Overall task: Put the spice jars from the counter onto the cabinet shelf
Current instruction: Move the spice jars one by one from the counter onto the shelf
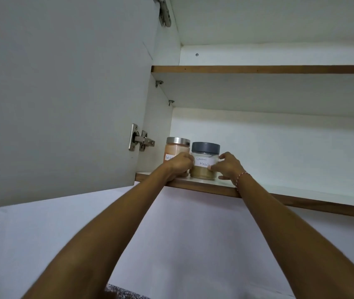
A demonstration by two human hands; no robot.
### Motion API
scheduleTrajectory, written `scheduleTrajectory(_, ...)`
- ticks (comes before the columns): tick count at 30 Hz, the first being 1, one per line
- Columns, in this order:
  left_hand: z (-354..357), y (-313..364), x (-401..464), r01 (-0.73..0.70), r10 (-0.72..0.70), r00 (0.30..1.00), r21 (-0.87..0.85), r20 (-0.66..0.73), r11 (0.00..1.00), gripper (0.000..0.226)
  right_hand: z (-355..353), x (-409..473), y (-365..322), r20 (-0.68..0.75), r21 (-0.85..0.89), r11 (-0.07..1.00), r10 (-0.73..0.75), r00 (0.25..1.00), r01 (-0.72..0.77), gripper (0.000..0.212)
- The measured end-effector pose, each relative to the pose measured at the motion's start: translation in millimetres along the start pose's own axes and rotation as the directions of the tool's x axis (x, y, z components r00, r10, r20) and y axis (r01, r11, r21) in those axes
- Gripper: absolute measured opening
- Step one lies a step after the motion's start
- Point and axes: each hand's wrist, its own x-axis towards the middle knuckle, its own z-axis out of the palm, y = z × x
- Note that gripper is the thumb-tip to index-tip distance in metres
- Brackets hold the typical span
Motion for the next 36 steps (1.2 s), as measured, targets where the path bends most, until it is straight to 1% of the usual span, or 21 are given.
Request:
scheduleTrajectory(3,-0.9,-0.9,-0.6,-0.001,0.001,1.000,0.013,0.031,1.000,0.022,0.3,-2.7,-0.6,-0.017,-0.076,0.997,-0.018,1.000,0.016,0.058)
scheduleTrajectory(4,-1.0,-2.3,0.1,-0.019,0.019,1.000,0.009,0.020,1.000,0.021,0.0,-4.8,-0.8,-0.012,-0.096,0.995,-0.017,1.000,0.016,0.058)
scheduleTrajectory(5,-0.5,-3.7,0.0,-0.051,0.051,0.999,0.021,-0.018,0.998,0.020,-0.4,-7.7,-1.4,-0.010,-0.123,0.992,-0.029,1.000,0.027,0.058)
scheduleTrajectory(6,1.0,-4.7,-2.2,-0.095,0.101,0.990,0.060,-0.095,0.994,0.021,-1.2,-12.0,-2.7,-0.022,-0.157,0.986,-0.066,0.998,0.062,0.057)
scheduleTrajectory(7,4.0,-5.2,-6.7,-0.149,0.171,0.965,0.122,-0.201,0.981,0.022,-2.5,-17.1,-5.1,-0.060,-0.191,0.974,-0.139,0.989,0.125,0.055)
scheduleTrajectory(8,7.8,-5.2,-13.5,-0.207,0.267,0.911,0.213,-0.314,0.955,0.024,-4.2,-23.3,-8.2,-0.116,-0.232,0.951,-0.233,0.965,0.202,0.052)
scheduleTrajectory(9,13.2,-5.1,-22.4,-0.254,0.381,0.832,0.333,-0.404,0.908,0.026,-5.8,-30.9,-10.6,-0.171,-0.289,0.919,-0.326,0.930,0.269,0.049)
scheduleTrajectory(10,19.1,-6.0,-31.1,-0.284,0.488,0.751,0.449,-0.445,0.847,0.029,-7.3,-39.1,-11.7,-0.206,-0.352,0.880,-0.405,0.891,0.318,0.048)
scheduleTrajectory(11,25.4,-8.2,-38.6,-0.302,0.569,0.695,0.538,-0.440,0.787,0.035,-8.0,-46.8,-10.9,-0.217,-0.408,0.841,-0.468,0.856,0.356,0.049)
scheduleTrajectory(12,31.8,-12.4,-45.0,-0.307,0.619,0.670,0.607,-0.409,0.733,0.041,-7.9,-54.6,-8.1,-0.218,-0.446,0.808,-0.516,0.829,0.385,0.052)
scheduleTrajectory(13,38.9,-17.1,-52.6,-0.306,0.644,0.662,0.647,-0.383,0.698,0.045,-6.9,-63.7,-4.4,-0.230,-0.463,0.786,-0.553,0.801,0.410,0.056)
scheduleTrajectory(14,47.0,-22.7,-60.2,-0.311,0.654,0.653,0.652,-0.382,0.692,0.048,-5.1,-74.2,0.6,-0.260,-0.463,0.772,-0.588,0.766,0.435,0.061)
scheduleTrajectory(15,56.0,-27.7,-70.2,-0.334,0.650,0.639,0.613,-0.411,0.716,0.049,-2.7,-85.6,6.9,-0.299,-0.460,0.757,-0.625,0.721,0.465,0.065)
scheduleTrajectory(17,75.3,-36.4,-95.1,-0.395,0.598,0.608,0.454,-0.522,0.798,0.052,4.2,-109.9,24.5,-0.342,-0.491,0.716,-0.682,0.646,0.496,0.070)
scheduleTrajectory(18,85.4,-41.9,-107.6,-0.400,0.571,0.608,0.409,-0.552,0.820,0.053,8.7,-121.9,36.5,-0.344,-0.534,0.696,-0.697,0.629,0.480,0.072)
scheduleTrajectory(20,108.7,-58.8,-132.5,-0.353,0.559,0.647,0.446,-0.519,0.823,0.055,18.2,-146.4,65.5,-0.327,-0.630,0.667,-0.692,0.644,0.397,0.074)
scheduleTrajectory(22,133.9,-79.3,-155.7,-0.309,0.546,0.716,0.503,-0.436,0.807,0.054,26.1,-172.5,98.3,-0.298,-0.674,0.659,-0.657,0.693,0.334,0.074)
scheduleTrajectory(24,160.0,-96.6,-180.9,-0.264,0.482,0.782,0.490,-0.395,0.831,0.054,31.5,-201.7,132.5,-0.257,-0.668,0.679,-0.594,0.762,0.305,0.074)
scheduleTrajectory(26,185.6,-112.9,-208.5,-0.212,0.412,0.829,0.471,-0.377,0.856,0.055,35.3,-234.3,166.4,-0.223,-0.645,0.714,-0.517,0.827,0.272,0.076)
scheduleTrajectory(29,218.6,-140.3,-261.7,-0.146,0.310,0.895,0.445,-0.321,0.884,0.055,40.2,-289.6,212.6,-0.168,-0.634,0.740,-0.414,0.895,0.223,0.077)
scheduleTrajectory(36,270.2,-189.6,-399.3,-0.006,0.098,0.981,0.480,-0.166,0.877,0.056,63.6,-428.3,288.3,0.068,-0.619,0.733,-0.308,0.949,0.282,0.074)
